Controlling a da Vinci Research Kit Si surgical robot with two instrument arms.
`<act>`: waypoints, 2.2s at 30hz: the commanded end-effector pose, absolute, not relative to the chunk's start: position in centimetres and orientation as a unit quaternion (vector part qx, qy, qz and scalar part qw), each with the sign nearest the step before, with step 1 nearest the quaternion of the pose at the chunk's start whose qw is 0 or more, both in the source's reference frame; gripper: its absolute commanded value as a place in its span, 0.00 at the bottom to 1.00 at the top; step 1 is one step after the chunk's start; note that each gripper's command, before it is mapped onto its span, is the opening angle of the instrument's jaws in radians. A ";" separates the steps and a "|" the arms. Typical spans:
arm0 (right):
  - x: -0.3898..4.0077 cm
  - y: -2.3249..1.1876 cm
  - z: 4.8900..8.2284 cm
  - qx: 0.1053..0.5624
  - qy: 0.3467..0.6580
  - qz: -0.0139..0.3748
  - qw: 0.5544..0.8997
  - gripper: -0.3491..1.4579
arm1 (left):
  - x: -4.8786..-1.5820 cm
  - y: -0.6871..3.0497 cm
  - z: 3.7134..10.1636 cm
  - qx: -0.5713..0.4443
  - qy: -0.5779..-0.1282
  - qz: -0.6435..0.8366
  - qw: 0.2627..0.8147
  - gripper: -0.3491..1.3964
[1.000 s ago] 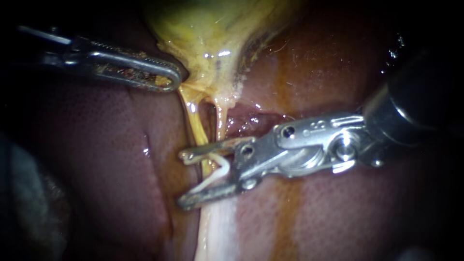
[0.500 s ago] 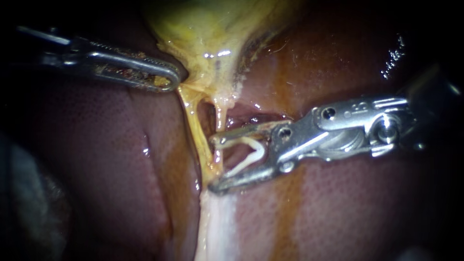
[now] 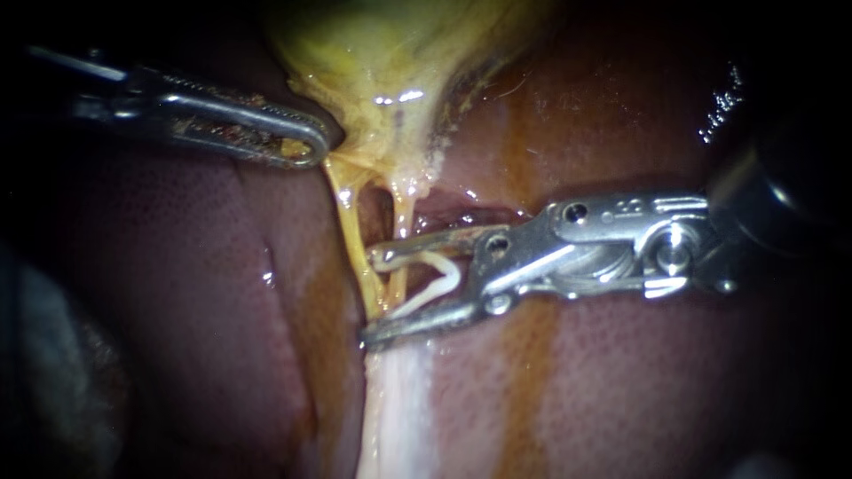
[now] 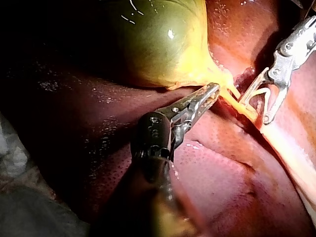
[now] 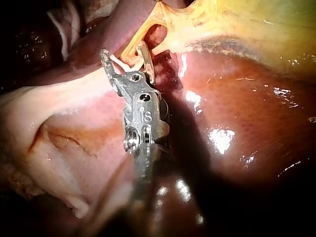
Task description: Clipping first clip left tube
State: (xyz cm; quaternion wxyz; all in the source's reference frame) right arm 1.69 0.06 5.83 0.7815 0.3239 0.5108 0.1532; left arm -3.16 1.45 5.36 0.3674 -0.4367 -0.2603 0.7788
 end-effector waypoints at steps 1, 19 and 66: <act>1.68 0.05 5.87 0.327 0.508 0.154 0.782 0.45 | -3.16 1.45 5.36 -0.437 -0.260 0.779 0.367 0.00; 1.65 -0.02 6.24 0.354 0.509 0.172 0.766 0.46 | -3.16 1.45 5.35 -0.437 -0.260 0.779 0.368 0.00; 2.11 -0.21 5.46 0.408 0.527 0.172 0.725 0.26 | -3.17 1.45 5.36 -0.437 -0.260 0.779 0.368 0.00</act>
